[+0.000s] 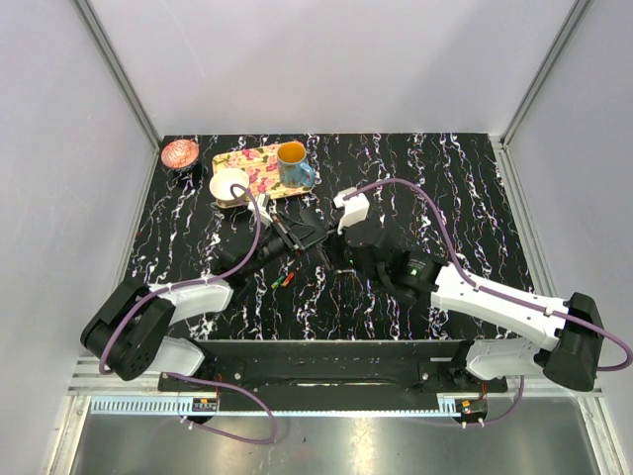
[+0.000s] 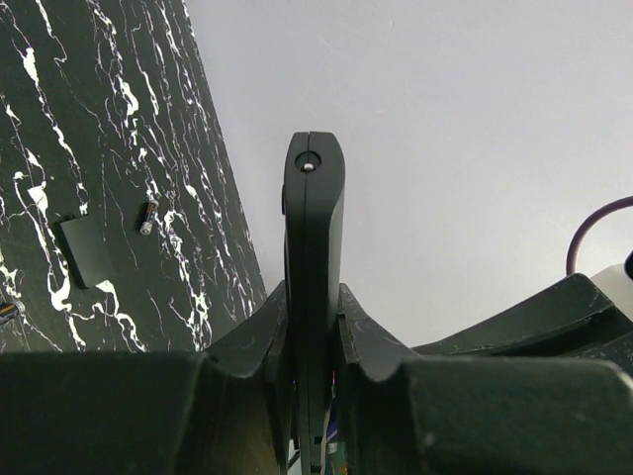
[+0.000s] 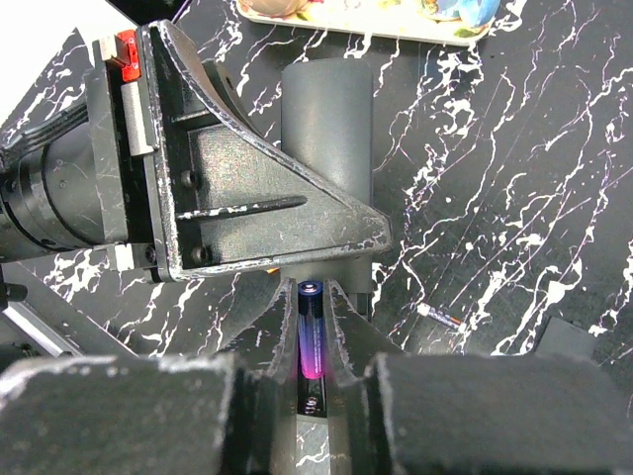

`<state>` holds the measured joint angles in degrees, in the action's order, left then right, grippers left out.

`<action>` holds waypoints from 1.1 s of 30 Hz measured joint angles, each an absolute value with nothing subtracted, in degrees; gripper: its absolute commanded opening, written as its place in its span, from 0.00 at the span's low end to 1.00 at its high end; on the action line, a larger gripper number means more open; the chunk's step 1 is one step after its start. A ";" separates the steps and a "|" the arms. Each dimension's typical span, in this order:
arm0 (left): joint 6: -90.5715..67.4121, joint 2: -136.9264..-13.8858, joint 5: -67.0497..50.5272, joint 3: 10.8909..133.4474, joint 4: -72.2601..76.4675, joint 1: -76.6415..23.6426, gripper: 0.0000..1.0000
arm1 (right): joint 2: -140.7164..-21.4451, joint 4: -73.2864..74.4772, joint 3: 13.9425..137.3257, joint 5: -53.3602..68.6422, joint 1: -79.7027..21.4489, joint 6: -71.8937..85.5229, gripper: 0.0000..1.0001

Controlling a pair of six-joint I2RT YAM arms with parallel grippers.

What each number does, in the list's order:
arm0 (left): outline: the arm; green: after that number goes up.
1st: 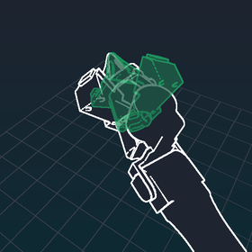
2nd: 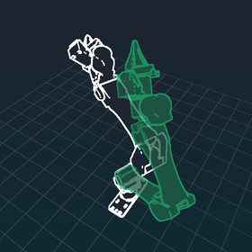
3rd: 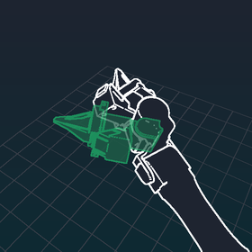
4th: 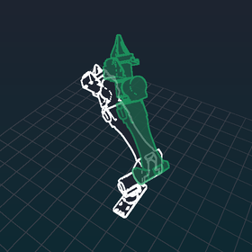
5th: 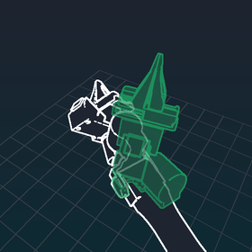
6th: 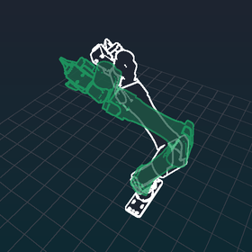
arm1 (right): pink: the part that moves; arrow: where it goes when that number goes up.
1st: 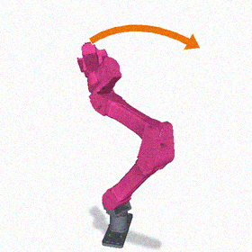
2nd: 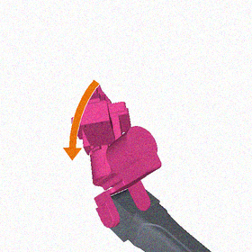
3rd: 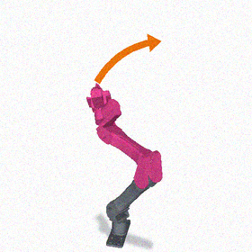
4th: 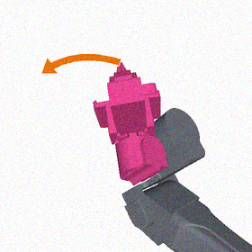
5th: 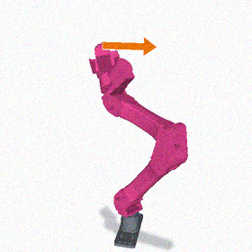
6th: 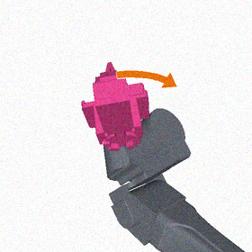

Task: Load the batteries into the remote control
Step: Load the battery into the remote control.

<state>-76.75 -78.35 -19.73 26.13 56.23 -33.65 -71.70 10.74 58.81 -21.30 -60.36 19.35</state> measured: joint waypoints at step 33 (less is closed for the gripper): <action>-74.65 -77.60 -18.52 26.22 57.04 -33.71 0.00 | -75.72 27.40 67.44 -19.03 -61.14 25.78 0.46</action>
